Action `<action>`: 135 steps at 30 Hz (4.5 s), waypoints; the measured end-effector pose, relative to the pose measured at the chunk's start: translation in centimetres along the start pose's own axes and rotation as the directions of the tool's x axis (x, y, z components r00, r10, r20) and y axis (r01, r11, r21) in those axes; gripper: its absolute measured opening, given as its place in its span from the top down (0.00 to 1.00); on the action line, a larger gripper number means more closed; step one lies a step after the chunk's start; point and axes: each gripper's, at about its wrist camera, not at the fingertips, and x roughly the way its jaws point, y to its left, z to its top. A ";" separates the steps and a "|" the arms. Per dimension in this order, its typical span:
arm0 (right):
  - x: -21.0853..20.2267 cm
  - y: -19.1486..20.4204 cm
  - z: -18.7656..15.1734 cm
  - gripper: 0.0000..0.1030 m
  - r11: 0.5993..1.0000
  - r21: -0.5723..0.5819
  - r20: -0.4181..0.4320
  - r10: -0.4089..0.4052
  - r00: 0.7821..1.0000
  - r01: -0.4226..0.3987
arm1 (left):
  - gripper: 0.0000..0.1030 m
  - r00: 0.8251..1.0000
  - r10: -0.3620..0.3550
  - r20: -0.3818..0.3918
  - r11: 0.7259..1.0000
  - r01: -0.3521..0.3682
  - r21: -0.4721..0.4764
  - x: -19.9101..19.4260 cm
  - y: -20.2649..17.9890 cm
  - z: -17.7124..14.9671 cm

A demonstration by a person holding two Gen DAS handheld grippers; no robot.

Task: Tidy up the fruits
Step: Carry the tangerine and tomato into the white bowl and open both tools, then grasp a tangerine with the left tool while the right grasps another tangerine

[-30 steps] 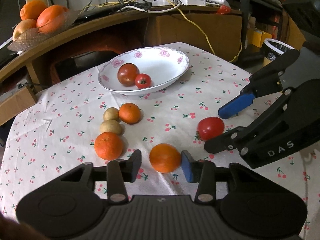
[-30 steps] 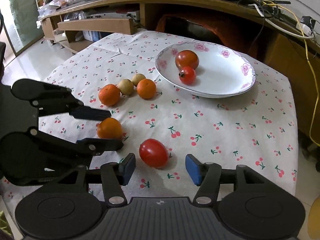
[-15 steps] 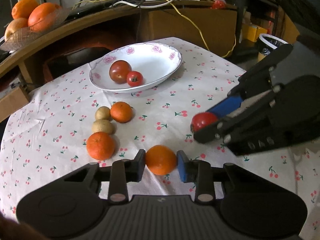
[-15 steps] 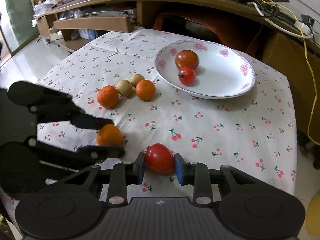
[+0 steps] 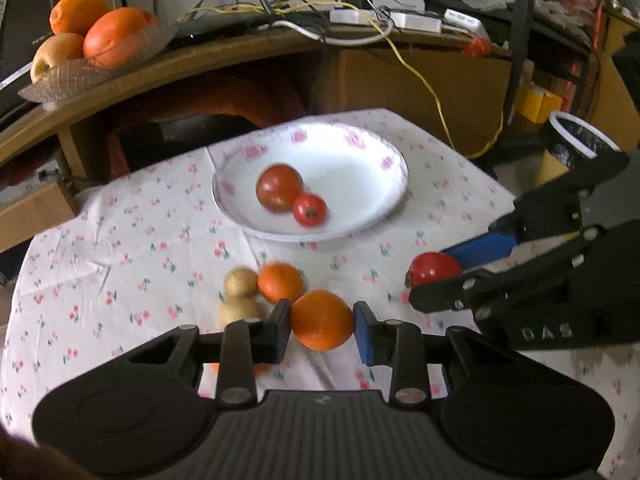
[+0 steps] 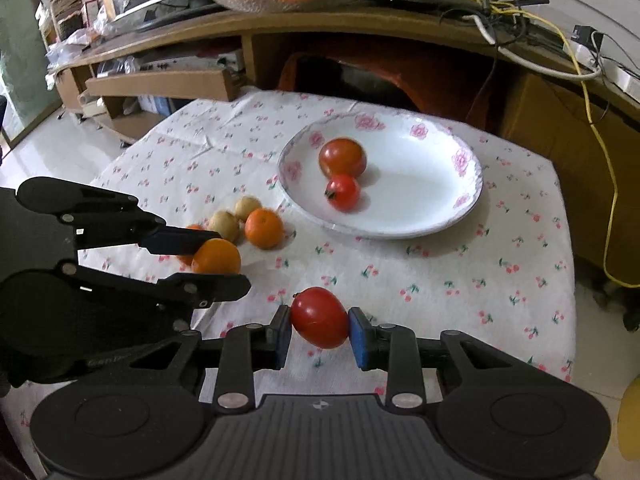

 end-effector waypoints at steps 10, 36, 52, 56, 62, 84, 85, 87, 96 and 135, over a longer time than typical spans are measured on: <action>1.2 -1.8 3.3 0.71 0.997 0.060 0.052 -0.046 0.998 0.043 | 0.63 0.998 0.047 0.042 0.999 -0.046 -0.009 2.1 1.4 4.5; 4.9 -3.3 5.3 0.67 0.993 0.031 0.078 -0.120 0.990 0.118 | 0.62 0.997 0.076 0.006 0.995 -0.076 -0.060 6.5 3.2 6.0; 3.5 -3.7 5.4 0.62 0.991 0.060 0.126 -0.130 0.983 0.124 | 0.61 0.993 0.108 0.052 0.991 -0.103 -0.085 4.8 3.7 6.5; 2.9 -3.4 5.2 0.61 0.992 0.059 0.132 -0.116 0.984 0.109 | 0.59 0.991 0.118 0.061 0.988 -0.111 -0.108 4.0 4.4 6.5; 2.0 -2.8 4.8 0.58 0.995 0.060 0.141 -0.086 0.986 0.078 | 0.59 0.990 0.123 0.075 0.985 -0.113 -0.130 2.6 5.0 6.4; 2.6 1.3 2.9 0.51 0.998 -0.047 0.067 0.049 0.997 -0.046 | 0.57 0.999 0.009 -0.041 1.000 -0.010 -0.029 -0.8 5.3 -0.4; 2.8 1.3 2.9 0.51 0.998 -0.049 0.063 0.049 0.997 -0.046 | 0.57 0.999 -0.002 -0.051 1.000 0.000 -0.028 -0.7 5.3 -0.7; 3.1 1.6 2.9 0.51 0.997 -0.058 0.053 0.052 0.997 -0.049 | 0.57 0.998 -0.012 -0.069 1.000 0.010 -0.021 -0.3 5.2 -1.2; 4.1 2.5 3.0 0.49 0.994 -0.089 0.031 0.071 0.997 -0.068 | 0.55 0.996 0.018 -0.087 1.000 -0.016 0.015 1.6 4.8 -2.7; 3.0 3.5 -0.5 0.73 0.992 -0.120 -0.066 0.025 0.998 -0.033 | 0.61 0.996 -0.069 -0.061 0.997 0.070 0.021 0.1 4.1 -3.9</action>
